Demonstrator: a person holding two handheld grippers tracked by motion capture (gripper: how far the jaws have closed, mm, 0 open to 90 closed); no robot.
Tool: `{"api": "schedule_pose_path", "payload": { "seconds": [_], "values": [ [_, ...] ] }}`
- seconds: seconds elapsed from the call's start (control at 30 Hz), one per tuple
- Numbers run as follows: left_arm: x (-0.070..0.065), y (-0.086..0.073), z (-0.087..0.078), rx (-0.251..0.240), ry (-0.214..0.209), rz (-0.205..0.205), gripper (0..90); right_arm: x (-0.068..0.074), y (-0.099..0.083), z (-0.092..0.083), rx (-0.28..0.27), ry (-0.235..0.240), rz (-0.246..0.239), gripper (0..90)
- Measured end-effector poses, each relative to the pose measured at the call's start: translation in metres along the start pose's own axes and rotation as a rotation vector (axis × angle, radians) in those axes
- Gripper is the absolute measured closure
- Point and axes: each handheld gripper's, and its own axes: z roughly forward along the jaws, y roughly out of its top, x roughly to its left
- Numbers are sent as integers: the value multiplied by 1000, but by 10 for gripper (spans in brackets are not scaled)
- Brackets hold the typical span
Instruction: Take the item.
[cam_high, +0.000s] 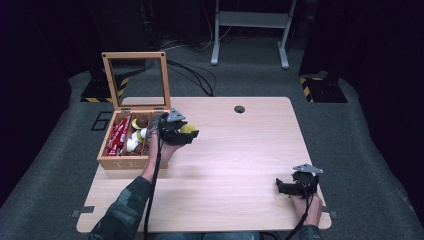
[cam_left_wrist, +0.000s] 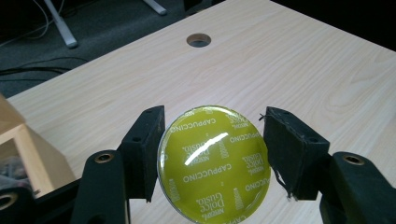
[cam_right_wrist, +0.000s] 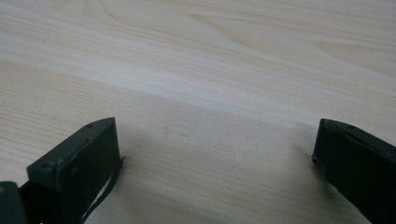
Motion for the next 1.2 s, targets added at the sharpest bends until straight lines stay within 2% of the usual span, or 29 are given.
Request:
{"api": "schedule_pose_path", "payload": {
  "seconds": [0.5, 0.6, 1.2],
  "values": [
    [-13, 1, 28, 27, -36, -10, 399, 0, 0, 0, 0, 0, 0, 0],
    [-16, -1, 37, 46, -52, -3, 400, 0, 0, 0, 0, 0, 0, 0],
    [-30, -15, 78, 99, -114, -40, 400, 0, 0, 0, 0, 1, -1, 1]
  ]
}}
